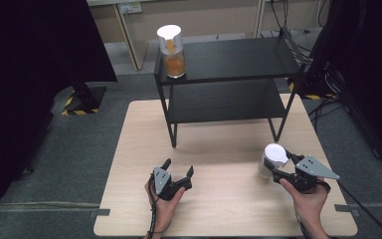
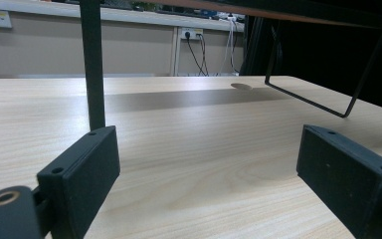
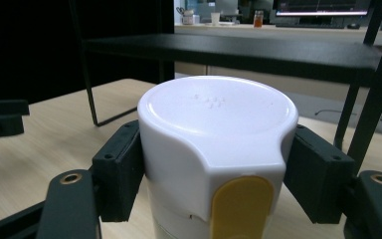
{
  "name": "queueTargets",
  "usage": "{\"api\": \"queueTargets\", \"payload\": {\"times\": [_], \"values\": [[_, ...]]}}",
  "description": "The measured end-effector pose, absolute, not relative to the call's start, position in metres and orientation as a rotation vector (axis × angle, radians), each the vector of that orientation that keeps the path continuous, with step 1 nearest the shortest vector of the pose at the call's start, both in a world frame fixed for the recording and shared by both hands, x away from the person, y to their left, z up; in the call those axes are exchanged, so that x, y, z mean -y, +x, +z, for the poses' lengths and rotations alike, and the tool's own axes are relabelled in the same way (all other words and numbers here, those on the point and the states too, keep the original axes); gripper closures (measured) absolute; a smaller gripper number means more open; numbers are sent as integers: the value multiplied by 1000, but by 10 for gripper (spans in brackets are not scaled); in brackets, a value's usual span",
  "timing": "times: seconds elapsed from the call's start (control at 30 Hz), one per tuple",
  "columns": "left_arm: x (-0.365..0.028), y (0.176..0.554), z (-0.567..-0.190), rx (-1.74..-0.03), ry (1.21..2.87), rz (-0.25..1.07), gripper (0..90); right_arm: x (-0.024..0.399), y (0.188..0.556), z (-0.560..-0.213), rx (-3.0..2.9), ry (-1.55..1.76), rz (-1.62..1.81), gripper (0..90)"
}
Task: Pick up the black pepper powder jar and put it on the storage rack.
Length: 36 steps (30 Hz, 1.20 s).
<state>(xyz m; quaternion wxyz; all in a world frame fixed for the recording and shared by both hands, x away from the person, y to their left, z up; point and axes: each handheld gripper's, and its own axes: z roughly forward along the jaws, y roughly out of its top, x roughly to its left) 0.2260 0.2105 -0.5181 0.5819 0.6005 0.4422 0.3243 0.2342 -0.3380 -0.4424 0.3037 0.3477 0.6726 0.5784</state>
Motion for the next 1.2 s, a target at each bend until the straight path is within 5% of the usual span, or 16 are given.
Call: {"api": "queueTargets", "payload": {"times": [1.2], "values": [[-211,226,-518,-1034,1405,755,92,332,255,-367,-1498,833,1638,307]]}}
